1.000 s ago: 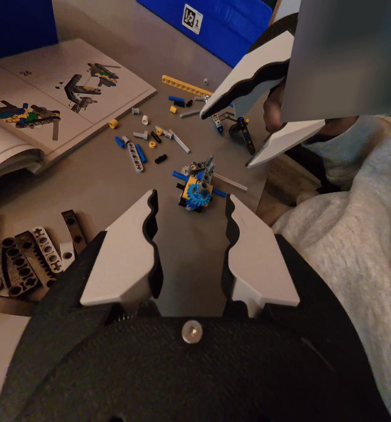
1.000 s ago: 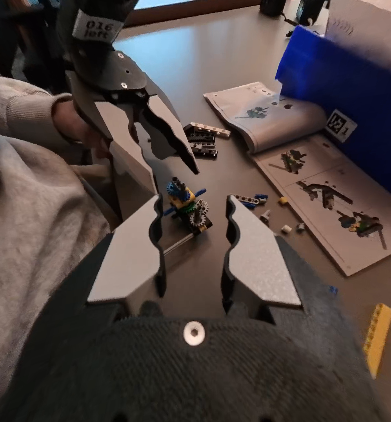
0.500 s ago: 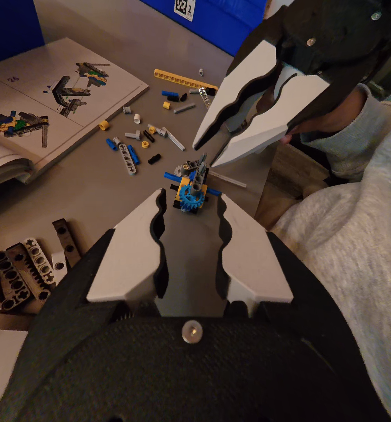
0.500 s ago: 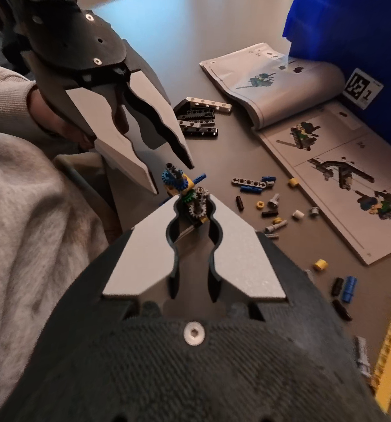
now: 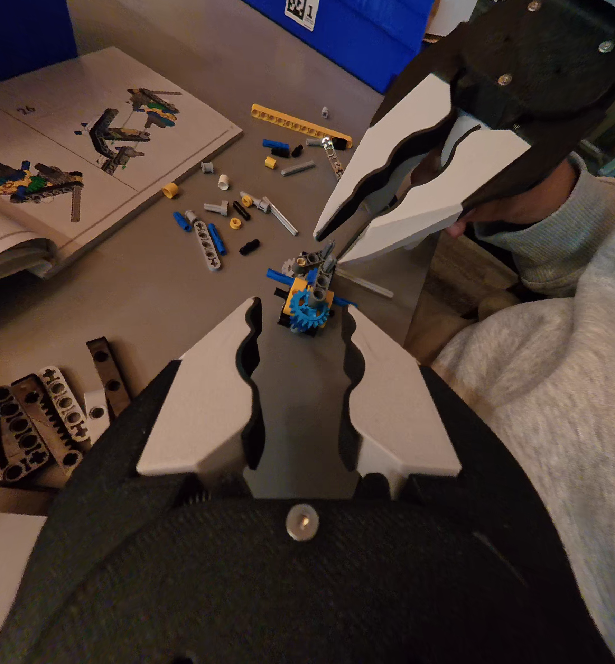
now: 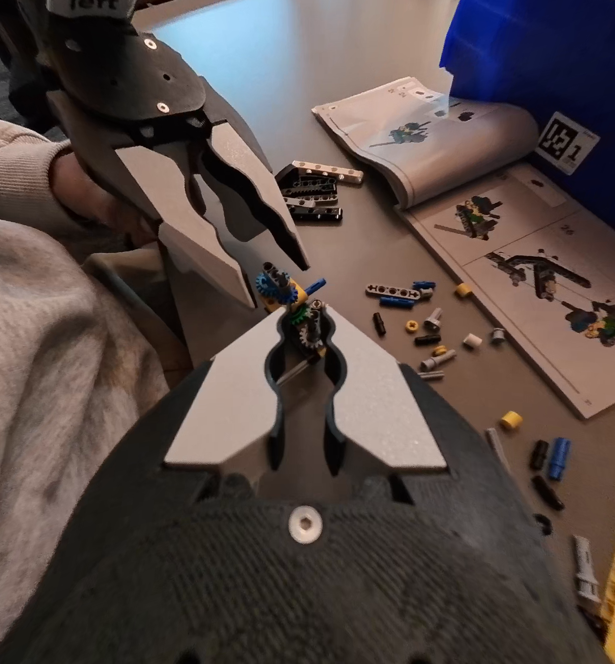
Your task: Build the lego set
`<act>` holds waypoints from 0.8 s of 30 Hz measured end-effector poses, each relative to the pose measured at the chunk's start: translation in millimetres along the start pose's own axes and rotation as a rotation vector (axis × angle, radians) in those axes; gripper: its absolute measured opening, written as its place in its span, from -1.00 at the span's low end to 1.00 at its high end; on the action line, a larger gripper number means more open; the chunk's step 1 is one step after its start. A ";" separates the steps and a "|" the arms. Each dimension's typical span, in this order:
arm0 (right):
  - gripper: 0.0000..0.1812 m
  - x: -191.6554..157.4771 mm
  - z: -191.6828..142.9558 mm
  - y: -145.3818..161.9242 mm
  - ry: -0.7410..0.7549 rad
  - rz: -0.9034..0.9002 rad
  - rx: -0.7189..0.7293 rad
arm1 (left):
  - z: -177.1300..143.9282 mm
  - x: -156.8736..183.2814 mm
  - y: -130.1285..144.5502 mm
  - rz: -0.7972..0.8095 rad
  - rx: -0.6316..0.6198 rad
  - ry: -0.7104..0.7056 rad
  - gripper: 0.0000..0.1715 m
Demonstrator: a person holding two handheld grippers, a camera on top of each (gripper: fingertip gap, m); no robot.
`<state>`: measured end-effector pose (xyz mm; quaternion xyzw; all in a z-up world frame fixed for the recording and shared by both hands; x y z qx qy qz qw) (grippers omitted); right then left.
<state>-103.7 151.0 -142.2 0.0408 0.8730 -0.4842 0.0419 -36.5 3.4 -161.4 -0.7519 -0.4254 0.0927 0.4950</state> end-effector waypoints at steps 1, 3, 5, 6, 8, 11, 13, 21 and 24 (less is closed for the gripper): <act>-0.85 0.2 -0.2 0.0 0.003 0.000 0.001 | -0.3 -0.1 -0.1 -0.001 0.002 0.001 -0.50; -0.85 0.8 0.1 0.4 0.005 0.001 0.001 | -0.2 0.1 0.0 0.001 0.002 0.000 -0.50; -0.85 0.9 0.6 0.9 0.005 0.001 -0.001 | 0.5 0.8 0.2 0.008 -0.005 -0.003 -0.50; -0.85 0.9 0.8 1.1 0.006 0.001 -0.002 | 0.9 1.3 0.3 0.013 -0.010 -0.006 -0.50; -0.86 1.0 1.0 1.3 0.008 0.000 -0.003 | 1.9 2.2 0.4 0.023 -0.019 -0.010 -0.50; -0.87 1.3 1.0 1.5 0.010 0.000 -0.002 | 2.7 3.1 0.7 0.032 -0.027 -0.015 -0.50; -0.87 1.6 1.1 1.9 0.012 0.002 -0.002 | 2.9 3.1 0.7 0.032 -0.029 -0.015 -0.50; -0.91 2.6 1.1 2.1 0.023 0.004 -0.007 | 2.5 2.0 0.6 0.020 -0.024 -0.009 -0.49; -0.92 2.6 0.7 1.5 0.023 0.004 -0.003 | 3.1 2.3 0.8 0.023 -0.030 -0.011 -0.49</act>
Point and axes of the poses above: each gripper's, where its closed fingertips meet, z out along the fingers, y out of its underside, x = y × z across the jaws, the point moved 9 cm from there along -z, back along the fingers, and after that the axes turned 2 degrees about z, right-handed, at the moved point
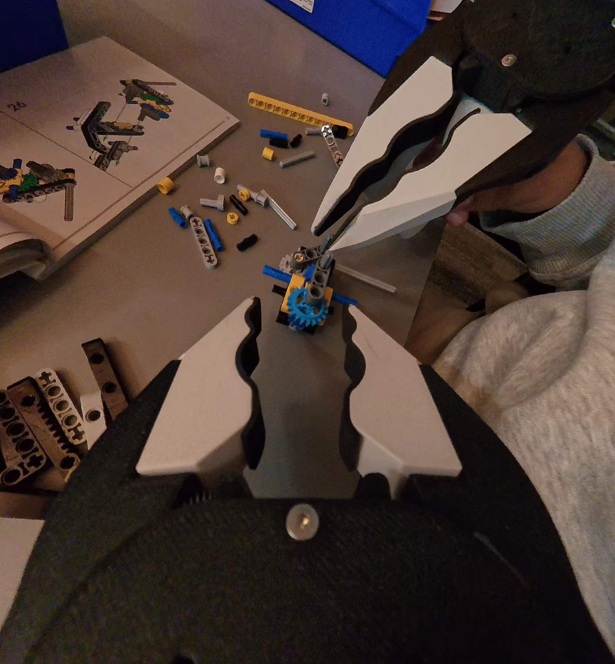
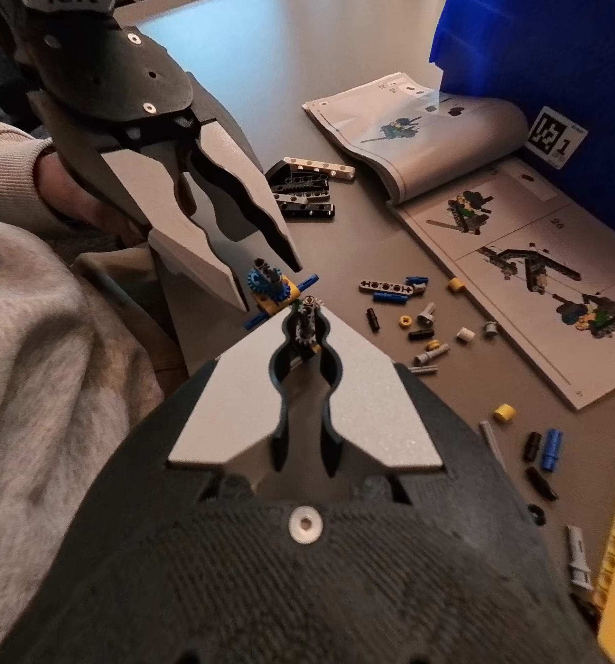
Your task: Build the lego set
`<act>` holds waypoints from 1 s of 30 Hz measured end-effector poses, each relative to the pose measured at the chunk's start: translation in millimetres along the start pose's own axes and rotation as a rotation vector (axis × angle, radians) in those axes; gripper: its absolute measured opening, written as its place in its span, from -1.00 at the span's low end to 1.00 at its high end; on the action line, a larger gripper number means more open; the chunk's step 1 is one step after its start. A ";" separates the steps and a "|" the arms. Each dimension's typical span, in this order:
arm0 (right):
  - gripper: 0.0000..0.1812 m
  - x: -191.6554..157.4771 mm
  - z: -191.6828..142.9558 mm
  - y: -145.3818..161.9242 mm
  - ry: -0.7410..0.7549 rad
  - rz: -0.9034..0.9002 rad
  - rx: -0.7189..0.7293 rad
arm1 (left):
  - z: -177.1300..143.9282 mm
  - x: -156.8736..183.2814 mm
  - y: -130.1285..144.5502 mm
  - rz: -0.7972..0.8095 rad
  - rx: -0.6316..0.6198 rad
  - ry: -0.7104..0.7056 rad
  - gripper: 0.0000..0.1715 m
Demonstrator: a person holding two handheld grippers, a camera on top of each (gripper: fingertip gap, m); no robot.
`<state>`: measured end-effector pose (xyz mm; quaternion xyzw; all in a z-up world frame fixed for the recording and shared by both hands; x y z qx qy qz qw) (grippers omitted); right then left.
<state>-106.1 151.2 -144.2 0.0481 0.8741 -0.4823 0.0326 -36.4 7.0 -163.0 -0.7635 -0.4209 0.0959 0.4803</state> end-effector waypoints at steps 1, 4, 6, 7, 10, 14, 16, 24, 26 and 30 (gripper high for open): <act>-0.92 -0.2 -0.1 -0.3 -0.001 -0.001 0.003 | 0.4 0.1 0.0 0.001 -0.003 -0.001 -0.49; -0.92 -1.3 -1.7 -2.7 -0.009 -0.002 0.029 | 1.6 0.6 0.3 0.007 -0.016 -0.004 -0.49; -0.92 -1.2 -3.4 -4.1 -0.013 0.003 0.046 | 2.1 1.0 0.5 0.010 -0.020 -0.007 -0.49; -0.92 -0.7 -4.1 -4.4 -0.012 0.006 0.052 | 2.2 1.1 0.5 0.011 -0.022 -0.007 -0.48; -0.92 0.4 -5.2 -4.4 -0.008 0.011 0.061 | 2.6 1.0 0.5 0.011 -0.024 -0.007 -0.48; -0.92 -0.3 -4.7 -4.3 -0.004 0.004 0.059 | 2.7 0.7 0.5 0.008 -0.026 -0.005 -0.48; -0.93 -0.5 -4.5 -4.1 -0.002 0.001 0.056 | 2.8 0.6 0.6 0.007 -0.027 -0.005 -0.48; -0.94 -0.2 -1.6 -1.7 -0.005 0.005 0.034 | 3.2 -0.2 0.5 0.000 -0.030 -0.006 -0.48; -0.94 -0.3 -1.0 -1.1 -0.003 0.003 0.029 | 3.2 -0.2 0.5 0.000 -0.031 -0.006 -0.48; -0.95 -0.2 -0.1 -0.3 0.000 0.000 0.020 | 3.3 -0.4 0.5 -0.002 -0.031 -0.006 -0.48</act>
Point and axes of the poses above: each gripper's, where its closed fingertips meet, z out along the fingers, y out of its underside, x = y × z across the jaws, the point moved 9 cm from there along -z, back along the fingers, and after that the axes turned 2 degrees about z, right-handed, at the moved point
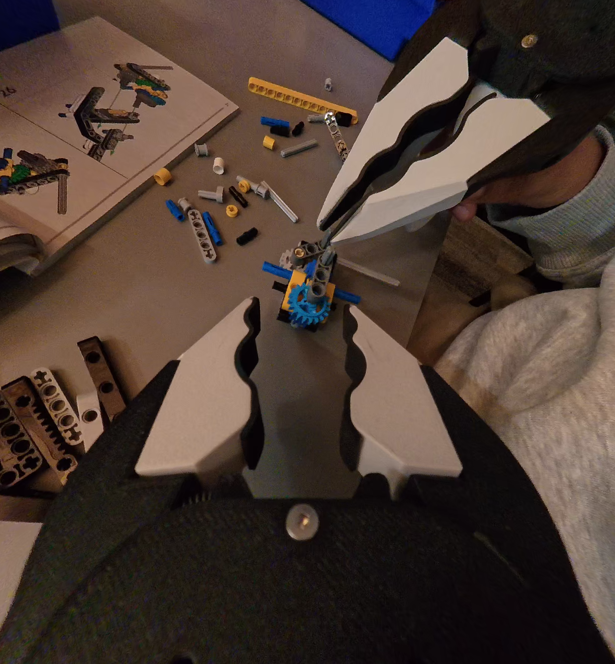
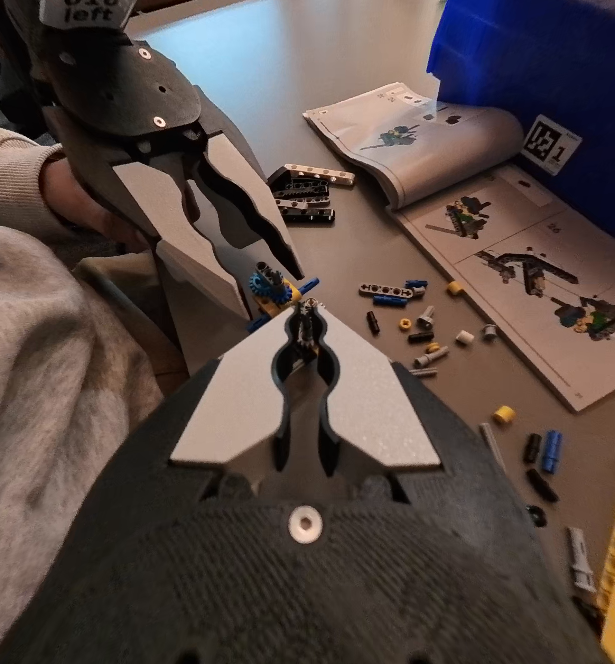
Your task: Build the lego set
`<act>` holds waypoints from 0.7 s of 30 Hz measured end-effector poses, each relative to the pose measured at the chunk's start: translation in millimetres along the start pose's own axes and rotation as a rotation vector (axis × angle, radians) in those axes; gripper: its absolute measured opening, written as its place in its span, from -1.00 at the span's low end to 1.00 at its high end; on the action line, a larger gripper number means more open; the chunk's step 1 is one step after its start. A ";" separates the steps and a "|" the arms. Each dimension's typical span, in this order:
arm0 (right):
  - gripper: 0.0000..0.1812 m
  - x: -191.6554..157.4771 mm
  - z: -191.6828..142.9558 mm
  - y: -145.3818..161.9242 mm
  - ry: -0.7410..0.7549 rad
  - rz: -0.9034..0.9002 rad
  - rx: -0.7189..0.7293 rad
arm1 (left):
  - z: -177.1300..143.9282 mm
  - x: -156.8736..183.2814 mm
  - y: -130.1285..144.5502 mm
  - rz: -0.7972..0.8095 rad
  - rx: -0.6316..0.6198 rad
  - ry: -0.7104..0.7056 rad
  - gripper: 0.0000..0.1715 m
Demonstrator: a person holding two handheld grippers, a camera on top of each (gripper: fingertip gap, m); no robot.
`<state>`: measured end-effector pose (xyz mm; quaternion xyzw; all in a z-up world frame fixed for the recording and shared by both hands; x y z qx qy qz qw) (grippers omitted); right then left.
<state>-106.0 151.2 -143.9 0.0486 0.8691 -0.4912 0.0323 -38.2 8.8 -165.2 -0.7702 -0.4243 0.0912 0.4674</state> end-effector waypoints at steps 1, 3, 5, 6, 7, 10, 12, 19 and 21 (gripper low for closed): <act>-0.95 0.0 0.2 0.2 0.002 -0.002 -0.002 | -0.1 0.0 0.0 -0.001 0.000 0.001 -0.48; -0.96 -0.1 0.4 0.5 0.007 -0.007 -0.010 | -0.1 -0.2 0.0 -0.001 0.000 0.000 -0.48; -0.96 -0.8 0.5 0.2 0.018 -0.018 -0.025 | 0.0 -0.2 0.0 -0.002 -0.001 -0.002 -0.48; -0.96 -1.5 0.6 -0.4 0.026 -0.028 -0.033 | 0.1 -0.4 0.1 -0.003 -0.002 -0.003 -0.48; -0.97 -2.4 0.7 -0.8 0.036 -0.040 -0.041 | 0.2 -0.5 0.0 -0.004 -0.004 -0.005 -0.48; -0.97 -4.3 1.6 -1.3 0.056 -0.068 -0.062 | 0.6 -0.8 0.2 -0.006 -0.008 -0.006 -0.49; -0.96 -4.5 2.3 -0.2 0.057 -0.072 -0.072 | 0.7 -1.0 0.2 -0.007 -0.009 -0.007 -0.50; -0.96 -3.8 2.8 1.2 0.047 -0.059 -0.073 | 0.3 -0.7 0.0 -0.006 -0.005 -0.005 -0.61; -0.94 -4.2 2.9 1.2 0.039 -0.058 -0.074 | 0.2 -0.6 0.1 -0.006 -0.006 0.001 -0.65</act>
Point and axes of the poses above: each gripper's, where its closed fingertips meet, z out along the fingers, y out of its underside, x = y × z across the jaws, the point moved 9 cm from there along -z, back along the fingers, and after that the axes turned 2 degrees about z, right-handed, at the moved point
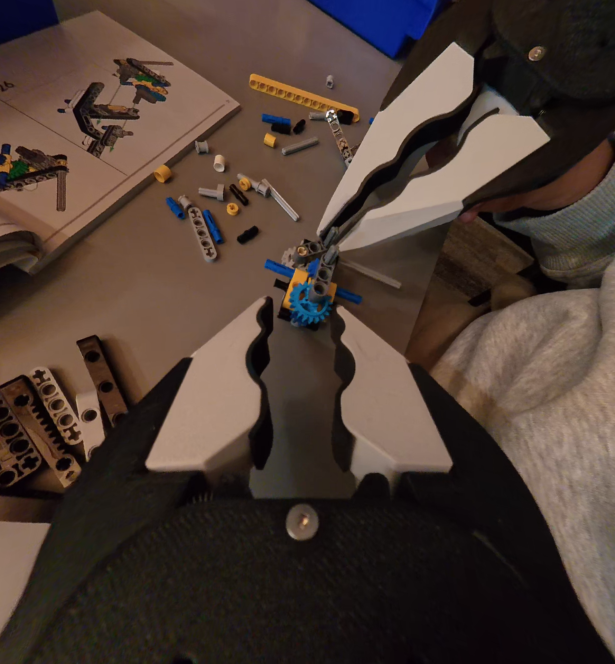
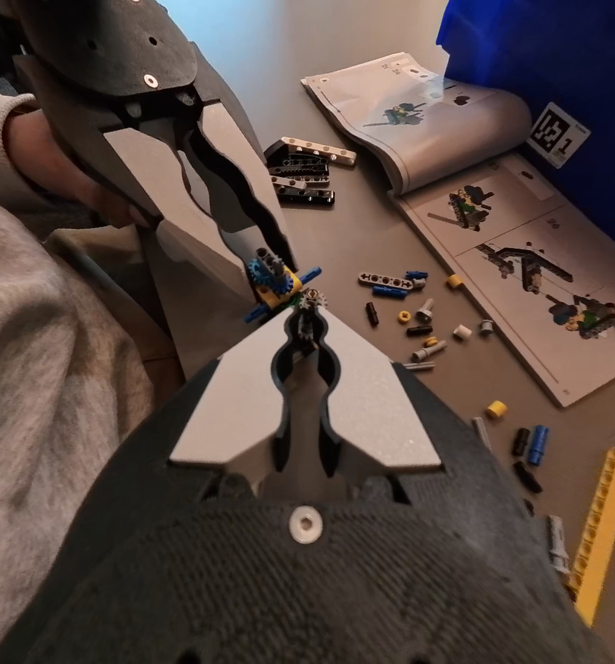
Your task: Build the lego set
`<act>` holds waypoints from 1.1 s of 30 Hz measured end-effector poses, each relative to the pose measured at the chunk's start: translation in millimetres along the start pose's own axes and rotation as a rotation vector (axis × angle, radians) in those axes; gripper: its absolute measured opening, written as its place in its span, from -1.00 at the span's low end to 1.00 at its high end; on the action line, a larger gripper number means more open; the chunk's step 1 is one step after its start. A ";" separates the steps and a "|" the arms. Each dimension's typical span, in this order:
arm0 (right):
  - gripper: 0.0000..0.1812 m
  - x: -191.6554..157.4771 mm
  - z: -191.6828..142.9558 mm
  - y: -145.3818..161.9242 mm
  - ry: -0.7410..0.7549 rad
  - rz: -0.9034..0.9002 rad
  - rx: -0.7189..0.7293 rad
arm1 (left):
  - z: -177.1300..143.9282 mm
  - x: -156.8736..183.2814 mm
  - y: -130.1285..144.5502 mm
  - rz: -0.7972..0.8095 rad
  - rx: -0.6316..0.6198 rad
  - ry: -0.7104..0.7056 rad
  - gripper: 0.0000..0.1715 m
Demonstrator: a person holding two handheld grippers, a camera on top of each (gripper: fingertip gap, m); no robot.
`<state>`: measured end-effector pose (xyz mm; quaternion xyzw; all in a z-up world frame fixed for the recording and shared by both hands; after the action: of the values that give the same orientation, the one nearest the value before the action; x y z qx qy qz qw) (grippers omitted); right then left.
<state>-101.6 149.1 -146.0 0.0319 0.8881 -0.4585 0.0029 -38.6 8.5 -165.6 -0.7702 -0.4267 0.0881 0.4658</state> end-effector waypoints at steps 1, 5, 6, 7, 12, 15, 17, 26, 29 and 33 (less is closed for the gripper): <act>-0.90 -0.4 0.4 -0.2 -0.003 0.000 -0.001 | 0.0 0.0 0.0 0.000 0.000 0.004 -0.68; -0.79 -1.0 1.6 -0.6 -0.005 -0.015 -0.010 | -0.1 -0.5 0.0 -0.008 0.001 0.014 -0.72; -0.77 -0.9 1.6 -0.5 -0.008 -0.017 -0.011 | -0.1 -0.8 0.1 -0.011 0.001 0.017 -0.72; -0.73 -0.9 1.8 -0.3 -0.016 -0.014 -0.015 | -0.1 -1.1 0.0 -0.014 0.003 0.019 -0.72; -0.64 -4.8 5.5 -0.2 -0.041 -0.023 -0.041 | -0.2 -1.4 0.1 -0.021 0.003 0.033 -0.73; -0.64 -5.6 6.4 -0.1 -0.030 -0.037 -0.055 | -0.3 -1.4 0.0 -0.021 0.004 0.035 -0.73; -0.63 -5.0 6.4 0.3 -0.034 -0.028 -0.054 | -0.3 -1.2 0.0 -0.018 0.004 0.033 -0.73; -0.61 -0.8 1.6 3.8 -0.032 -0.019 -0.068 | -0.1 -1.0 0.0 -0.019 0.002 0.036 -0.73; -0.66 -1.4 -1.3 1.8 -0.002 -0.057 -0.056 | -0.1 -1.2 0.0 -0.021 0.002 0.037 -0.73; -0.72 -3.2 0.2 1.7 0.006 -0.071 -0.066 | 0.0 -1.3 0.1 -0.021 0.002 0.036 -0.73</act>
<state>-98.3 149.8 -147.4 0.0016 0.9032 -0.4289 -0.0151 -39.4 7.5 -166.0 -0.7666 -0.4265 0.0698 0.4749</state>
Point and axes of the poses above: each gripper's, where its closed fingertips meet, z out along the fingers, y out of its underside, x = y × z across the jaws, the point moved 9 cm from there along -z, back along the fingers, and after that the axes turned 2 degrees about z, right-handed, at the moved point
